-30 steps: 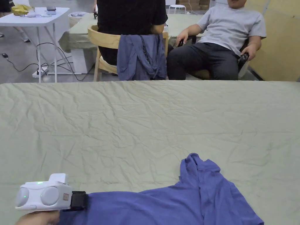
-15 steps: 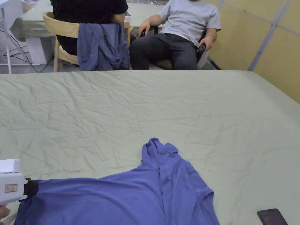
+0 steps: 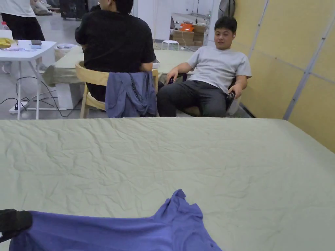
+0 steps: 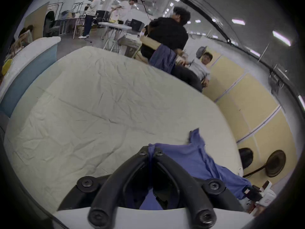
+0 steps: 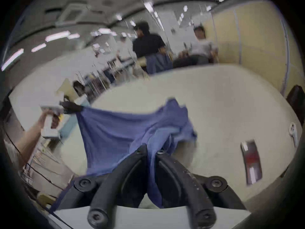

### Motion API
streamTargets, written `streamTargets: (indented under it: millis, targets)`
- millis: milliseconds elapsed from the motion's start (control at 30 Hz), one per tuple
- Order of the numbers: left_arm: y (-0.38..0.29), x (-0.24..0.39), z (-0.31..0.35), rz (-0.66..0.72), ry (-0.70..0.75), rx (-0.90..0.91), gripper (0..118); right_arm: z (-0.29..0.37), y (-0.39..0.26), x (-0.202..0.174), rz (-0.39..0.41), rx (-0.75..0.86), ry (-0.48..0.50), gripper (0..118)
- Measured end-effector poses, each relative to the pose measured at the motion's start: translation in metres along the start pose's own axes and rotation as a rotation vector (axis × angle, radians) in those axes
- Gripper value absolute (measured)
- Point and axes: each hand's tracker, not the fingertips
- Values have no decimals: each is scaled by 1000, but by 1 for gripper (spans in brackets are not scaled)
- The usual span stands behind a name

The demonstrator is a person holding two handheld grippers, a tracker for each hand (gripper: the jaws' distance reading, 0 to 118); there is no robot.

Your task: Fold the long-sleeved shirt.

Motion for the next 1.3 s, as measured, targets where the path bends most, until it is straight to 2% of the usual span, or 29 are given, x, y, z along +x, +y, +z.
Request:
streamTargets:
  millis: [67,200,300,367,500,633,767,1033,1167,1300]
  targets:
    - [19,8,25,28,-21,57,1,7,33,-6,25,81,6,10]
    - [77,25,60,66,-60,158,1,6,112,-5,-35,193,35,10]
    - [126,36,78,114,-69,234,1,-3,178,1,36,241,-58,10]
    - [159,44,87,155,-80,276,1,-12,227,4,52,253,-92,10]
    - [222,58,95,192,-45,358,1,-29,324,-5,126,248,-204,10]
    - [270,73,100,198,-33,430,1,-46,407,-13,106,264,-273,10]
    - [308,79,92,232,-48,474,1,-64,467,-24,140,288,-357,10]
    - [354,88,40,223,-10,498,1,-115,528,-18,104,295,-424,10]
    - [350,88,3,125,-3,478,1,-151,517,1,130,263,-462,10]
    - [320,73,-56,45,42,399,1,-204,471,38,143,168,-457,10]
